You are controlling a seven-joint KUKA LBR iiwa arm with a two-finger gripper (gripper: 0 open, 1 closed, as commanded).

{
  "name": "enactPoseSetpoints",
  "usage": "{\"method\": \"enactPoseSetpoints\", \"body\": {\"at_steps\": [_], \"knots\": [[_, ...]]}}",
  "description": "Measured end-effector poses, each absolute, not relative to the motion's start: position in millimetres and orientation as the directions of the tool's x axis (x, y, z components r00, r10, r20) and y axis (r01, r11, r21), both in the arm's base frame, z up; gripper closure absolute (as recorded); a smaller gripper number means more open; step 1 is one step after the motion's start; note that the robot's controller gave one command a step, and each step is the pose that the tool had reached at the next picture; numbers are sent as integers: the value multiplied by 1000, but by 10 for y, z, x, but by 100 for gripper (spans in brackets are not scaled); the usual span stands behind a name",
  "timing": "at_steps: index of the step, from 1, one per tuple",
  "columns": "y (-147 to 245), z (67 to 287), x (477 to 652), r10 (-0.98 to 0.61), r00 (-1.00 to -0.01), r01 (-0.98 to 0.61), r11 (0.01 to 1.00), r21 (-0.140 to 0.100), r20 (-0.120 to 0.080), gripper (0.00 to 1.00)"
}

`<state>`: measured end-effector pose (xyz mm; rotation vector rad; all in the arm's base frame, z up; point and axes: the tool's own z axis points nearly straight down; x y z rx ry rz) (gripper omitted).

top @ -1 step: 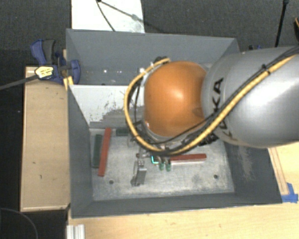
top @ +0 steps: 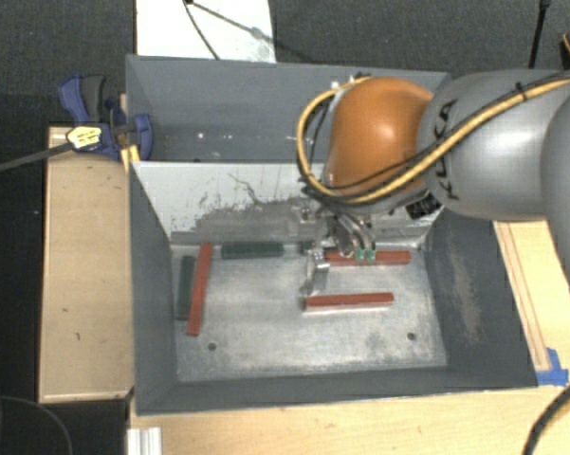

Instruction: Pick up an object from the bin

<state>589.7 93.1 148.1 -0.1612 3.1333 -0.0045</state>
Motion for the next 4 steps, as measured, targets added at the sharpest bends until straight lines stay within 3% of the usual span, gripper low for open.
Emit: {"method": "enactPoseSetpoints", "body": {"at_steps": [1, 2, 3, 4], "knots": [[246, 783, 5124, 22, -1000, 22, 1000, -3, 10, 0], [70, 702, 5554, 26, -1000, 26, 1000, 0, -6, 0], [85, 708, 5536, 31, -1000, 31, 1000, 1, -3, 100], [-108, 1944, 5694, 7, -1000, 7, 1000, -1, -12, 100]]}}
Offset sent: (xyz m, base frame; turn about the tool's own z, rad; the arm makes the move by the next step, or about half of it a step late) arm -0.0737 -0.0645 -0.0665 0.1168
